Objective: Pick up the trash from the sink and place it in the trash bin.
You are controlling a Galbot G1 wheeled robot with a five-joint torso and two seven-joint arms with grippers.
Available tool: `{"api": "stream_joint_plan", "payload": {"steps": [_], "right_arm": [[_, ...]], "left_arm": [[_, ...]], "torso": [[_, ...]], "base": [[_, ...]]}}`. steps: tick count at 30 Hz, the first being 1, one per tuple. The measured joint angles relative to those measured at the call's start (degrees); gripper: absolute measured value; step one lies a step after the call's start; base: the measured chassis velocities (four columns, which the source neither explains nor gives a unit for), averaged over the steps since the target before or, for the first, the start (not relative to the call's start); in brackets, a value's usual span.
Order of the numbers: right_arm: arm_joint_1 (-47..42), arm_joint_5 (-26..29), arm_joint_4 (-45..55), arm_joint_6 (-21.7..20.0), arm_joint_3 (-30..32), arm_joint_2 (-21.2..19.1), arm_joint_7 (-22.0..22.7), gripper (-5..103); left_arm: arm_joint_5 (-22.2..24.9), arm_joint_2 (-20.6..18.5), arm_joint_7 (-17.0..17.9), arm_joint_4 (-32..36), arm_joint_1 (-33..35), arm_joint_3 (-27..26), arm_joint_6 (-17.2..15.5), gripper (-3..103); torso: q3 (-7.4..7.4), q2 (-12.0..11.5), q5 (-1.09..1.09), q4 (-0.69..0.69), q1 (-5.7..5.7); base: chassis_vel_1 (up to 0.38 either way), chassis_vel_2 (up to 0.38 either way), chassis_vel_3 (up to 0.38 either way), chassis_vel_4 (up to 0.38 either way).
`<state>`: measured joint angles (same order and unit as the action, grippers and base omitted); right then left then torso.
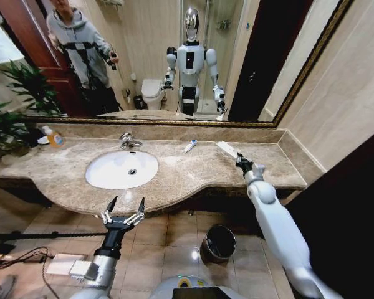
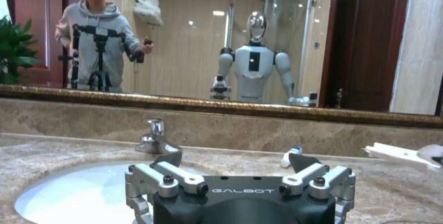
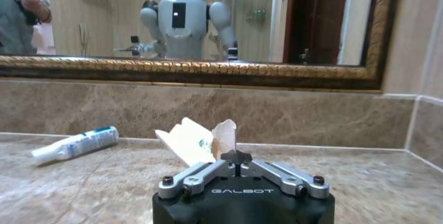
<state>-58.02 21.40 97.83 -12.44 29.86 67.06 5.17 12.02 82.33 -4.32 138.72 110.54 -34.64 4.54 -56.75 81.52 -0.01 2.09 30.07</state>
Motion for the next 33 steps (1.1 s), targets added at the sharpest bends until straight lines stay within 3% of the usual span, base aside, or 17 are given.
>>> {"api": "stream_joint_plan", "payload": {"steps": [11,17,20,22,23,26,28,33], "right_arm": [[-18.9,1.1,16.0,3.0,10.2,2.4,0.1,0],[-25.4,0.8,18.6,5.9,12.9,4.5,-1.7,0],[-31.3,0.5,19.7,10.2,14.7,6.9,-3.2,0],[-32.3,0.5,19.9,10.8,14.9,7.3,-3.4,0],[-36.3,0.4,20.1,13.8,15.9,9.2,-4.3,0],[-39.7,-0.1,20.0,17.0,16.7,10.9,-4.9,0],[-43.3,-1.7,18.7,21.3,17.1,12.7,-5.2,0],[-45.9,-4.0,15.6,25.4,16.6,14.4,-5.2,0]], "left_arm": [[0.0,0.0,0.0,0.0,0.0,0.0,0.0,100],[0.0,0.0,0.0,0.0,0.0,0.0,0.0,100],[0.0,0.0,0.0,0.0,0.0,0.0,0.0,100],[0.0,0.0,0.0,0.0,0.0,0.0,0.0,100],[0.0,0.0,0.0,0.0,0.0,0.0,0.0,100],[0.0,0.0,0.0,0.0,0.0,0.0,0.0,100],[0.0,0.0,0.0,0.0,0.0,0.0,0.0,100],[0.0,0.0,0.0,0.0,0.0,0.0,0.0,100]], "torso": [[0.0,0.0,0.0,0.02,0.0],[0.0,0.0,0.02,0.02,0.0],[0.0,0.0,-0.01,0.03,0.0],[0.0,0.0,-0.01,0.03,0.01],[-0.01,0.0,0.02,0.01,0.01],[0.0,0.0,0.0,0.0,0.0],[0.0,0.0,0.01,0.01,0.0],[0.0,0.0,0.01,0.01,0.0]], "base": [[0.0,0.0,0.0,0.0],[0.0,0.0,0.0,0.0],[0.0,0.0,0.0,0.0],[0.0,0.0,0.0,0.0],[0.0,0.0,0.0,0.0],[0.0,0.0,0.0,0.0],[0.0,0.0,0.0,0.0],[0.0,0.0,0.0,0.0]]}}
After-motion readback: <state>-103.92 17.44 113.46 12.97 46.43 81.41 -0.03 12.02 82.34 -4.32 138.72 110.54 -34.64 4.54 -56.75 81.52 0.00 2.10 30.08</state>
